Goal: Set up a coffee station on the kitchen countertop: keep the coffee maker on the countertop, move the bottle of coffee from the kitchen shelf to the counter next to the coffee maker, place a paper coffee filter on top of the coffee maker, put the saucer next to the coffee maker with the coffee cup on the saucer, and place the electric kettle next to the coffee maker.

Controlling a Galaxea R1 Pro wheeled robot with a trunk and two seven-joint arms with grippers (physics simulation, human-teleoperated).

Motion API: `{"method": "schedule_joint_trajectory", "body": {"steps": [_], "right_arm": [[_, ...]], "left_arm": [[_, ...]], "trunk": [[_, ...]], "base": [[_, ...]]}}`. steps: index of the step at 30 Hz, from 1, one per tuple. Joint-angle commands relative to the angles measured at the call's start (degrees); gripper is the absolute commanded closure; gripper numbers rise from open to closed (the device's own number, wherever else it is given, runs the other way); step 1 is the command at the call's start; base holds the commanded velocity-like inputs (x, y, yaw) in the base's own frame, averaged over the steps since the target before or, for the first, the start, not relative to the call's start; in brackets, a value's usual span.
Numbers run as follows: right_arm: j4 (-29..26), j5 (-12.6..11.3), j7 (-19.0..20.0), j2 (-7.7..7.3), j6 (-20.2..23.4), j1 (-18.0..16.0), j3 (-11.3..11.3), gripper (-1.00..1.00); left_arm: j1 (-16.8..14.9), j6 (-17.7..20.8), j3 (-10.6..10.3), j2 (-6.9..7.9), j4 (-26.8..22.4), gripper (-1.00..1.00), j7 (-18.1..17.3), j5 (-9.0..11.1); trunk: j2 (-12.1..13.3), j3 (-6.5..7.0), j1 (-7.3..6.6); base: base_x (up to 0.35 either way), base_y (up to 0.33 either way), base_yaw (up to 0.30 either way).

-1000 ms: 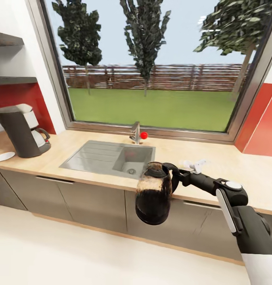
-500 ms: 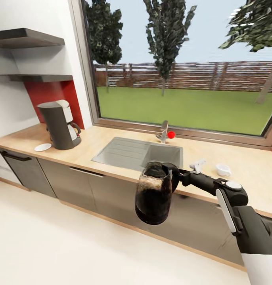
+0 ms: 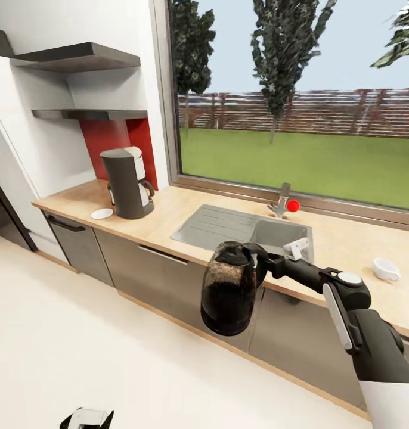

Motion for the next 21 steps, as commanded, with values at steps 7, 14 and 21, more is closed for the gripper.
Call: {"method": "schedule_joint_trajectory", "body": {"steps": [7, 14, 21], "right_arm": [[-0.99, -0.42, -8.62, 1.57, 0.64, -5.22, -0.15, 1.00], [-0.96, -0.23, -26.03, 9.04, 4.42, -12.28, 0.09, 1.00], [-0.84, -0.03, -47.82, 13.88, 5.71, -14.73, 8.11, 1.00]], "left_arm": [[0.46, 0.29, -1.79, 0.69, -0.26, -1.00, -20.49, -0.56], [0.79, 0.19, -1.91, 0.83, 0.60, -1.00, -23.85, -0.92], [0.67, 0.38, -1.78, 1.02, 0.71, -1.00, -23.74, -1.01]], "trunk": [[-0.12, -0.39, 0.03], [-0.12, -0.60, 0.03], [-0.12, -0.61, 0.03]], "base": [[0.001, 0.002, 0.250], [0.000, 0.000, 0.189], [0.000, 0.000, 0.016]]}}
